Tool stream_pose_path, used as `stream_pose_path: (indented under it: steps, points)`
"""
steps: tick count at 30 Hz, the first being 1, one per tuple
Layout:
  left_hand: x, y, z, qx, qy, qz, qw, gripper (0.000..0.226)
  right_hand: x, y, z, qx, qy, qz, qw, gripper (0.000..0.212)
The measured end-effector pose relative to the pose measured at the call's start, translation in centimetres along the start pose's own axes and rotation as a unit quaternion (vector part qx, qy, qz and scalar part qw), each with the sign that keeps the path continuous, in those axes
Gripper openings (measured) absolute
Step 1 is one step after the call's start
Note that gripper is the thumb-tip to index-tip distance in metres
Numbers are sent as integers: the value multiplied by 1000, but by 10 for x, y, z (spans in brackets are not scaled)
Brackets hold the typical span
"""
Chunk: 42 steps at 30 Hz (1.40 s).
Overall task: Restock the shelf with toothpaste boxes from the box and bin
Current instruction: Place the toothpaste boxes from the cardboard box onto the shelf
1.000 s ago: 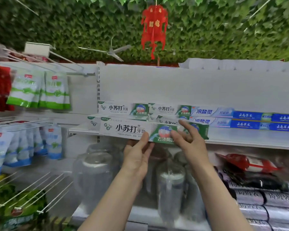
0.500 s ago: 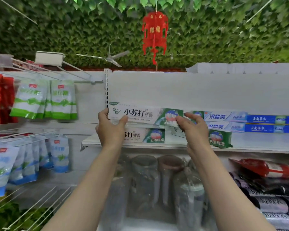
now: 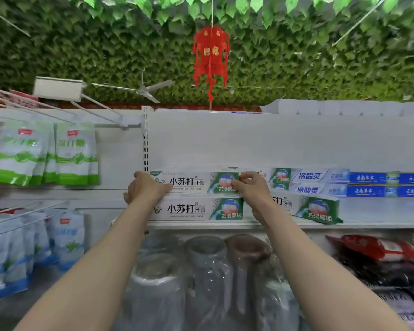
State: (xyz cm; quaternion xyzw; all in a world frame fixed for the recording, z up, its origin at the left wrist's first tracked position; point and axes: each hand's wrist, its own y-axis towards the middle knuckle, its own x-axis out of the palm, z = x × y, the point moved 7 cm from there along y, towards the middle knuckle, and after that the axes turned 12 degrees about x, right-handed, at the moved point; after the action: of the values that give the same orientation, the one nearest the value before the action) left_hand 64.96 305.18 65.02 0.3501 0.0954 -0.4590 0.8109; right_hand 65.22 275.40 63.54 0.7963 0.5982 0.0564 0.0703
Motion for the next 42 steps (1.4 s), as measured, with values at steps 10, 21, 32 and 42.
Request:
stream_pose_path:
  steps: [10,21,32,42]
  points:
    - [9,14,-3,-17,-20,-35,999,86,7,9,5,17,9,7,1000,25]
    - [2,-25,51,126,-110,88,982,90,-9,-12,-6,-12,39,8,999,41]
    - [92,-119,142,120,-450,-52,884,56,-80,-50,-19,-55,90,16,994,37]
    - [162,-162,147,71,-449,-84,887,39,-197,-80,8,-136,15,268,954,39]
